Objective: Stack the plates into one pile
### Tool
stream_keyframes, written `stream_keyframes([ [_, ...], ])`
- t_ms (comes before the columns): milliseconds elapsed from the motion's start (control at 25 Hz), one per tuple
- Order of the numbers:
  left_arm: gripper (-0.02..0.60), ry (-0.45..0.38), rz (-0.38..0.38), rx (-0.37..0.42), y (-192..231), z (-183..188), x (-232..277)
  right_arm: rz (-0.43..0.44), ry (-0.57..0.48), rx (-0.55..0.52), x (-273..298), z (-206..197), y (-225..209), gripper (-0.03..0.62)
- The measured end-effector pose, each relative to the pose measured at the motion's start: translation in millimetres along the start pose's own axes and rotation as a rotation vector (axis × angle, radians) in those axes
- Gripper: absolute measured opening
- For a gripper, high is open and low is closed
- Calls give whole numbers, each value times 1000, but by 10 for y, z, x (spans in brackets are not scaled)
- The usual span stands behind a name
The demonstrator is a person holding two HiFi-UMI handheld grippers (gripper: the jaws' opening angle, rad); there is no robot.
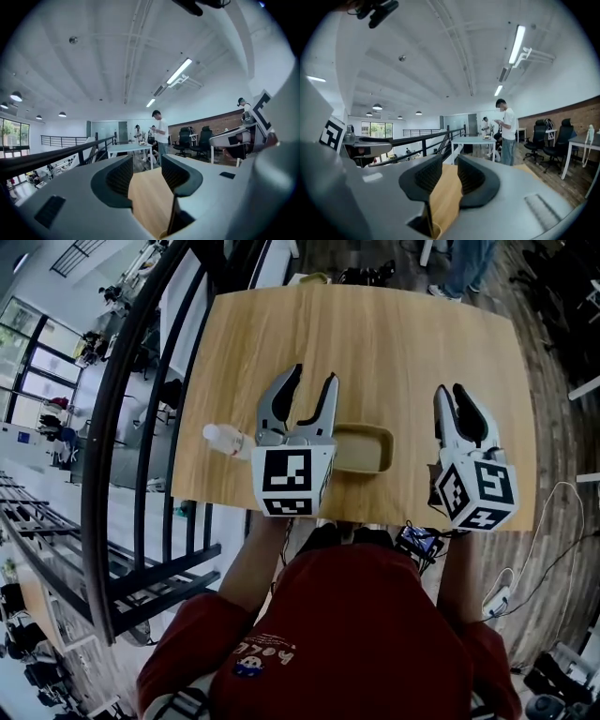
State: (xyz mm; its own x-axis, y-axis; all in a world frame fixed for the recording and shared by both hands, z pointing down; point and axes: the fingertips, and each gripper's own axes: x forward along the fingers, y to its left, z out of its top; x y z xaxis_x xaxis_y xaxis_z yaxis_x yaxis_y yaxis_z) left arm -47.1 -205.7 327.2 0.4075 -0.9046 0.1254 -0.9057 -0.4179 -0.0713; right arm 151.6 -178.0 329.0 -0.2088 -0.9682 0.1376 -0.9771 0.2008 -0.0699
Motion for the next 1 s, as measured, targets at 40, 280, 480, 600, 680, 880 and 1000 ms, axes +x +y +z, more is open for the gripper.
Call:
stream_keyframes([
  [40,193,-29,-2,3,10,100,-33,-4,-31,-26,-23,107,24,110],
  [280,192,-148,17,38,34,671,-171,-47,-195,-119,-189,749,55,110],
  [480,185,-223,34,58,36,1006,-324,-88,-354,-159,-391,1218,24,110],
  [600,165,-264,40,41,53,1159,-367,-95,-390,-178,-430,1354,7,110],
  [680,152,-275,46,26,76,1185,-376,-94,-395,-178,-430,1370,-2,110],
  [880,117,-270,72,38,135,1133,-380,-88,-375,-181,-398,1292,6,110],
  [1000,90,-278,83,43,165,1133,-392,-71,-365,-182,-365,1275,43,109],
])
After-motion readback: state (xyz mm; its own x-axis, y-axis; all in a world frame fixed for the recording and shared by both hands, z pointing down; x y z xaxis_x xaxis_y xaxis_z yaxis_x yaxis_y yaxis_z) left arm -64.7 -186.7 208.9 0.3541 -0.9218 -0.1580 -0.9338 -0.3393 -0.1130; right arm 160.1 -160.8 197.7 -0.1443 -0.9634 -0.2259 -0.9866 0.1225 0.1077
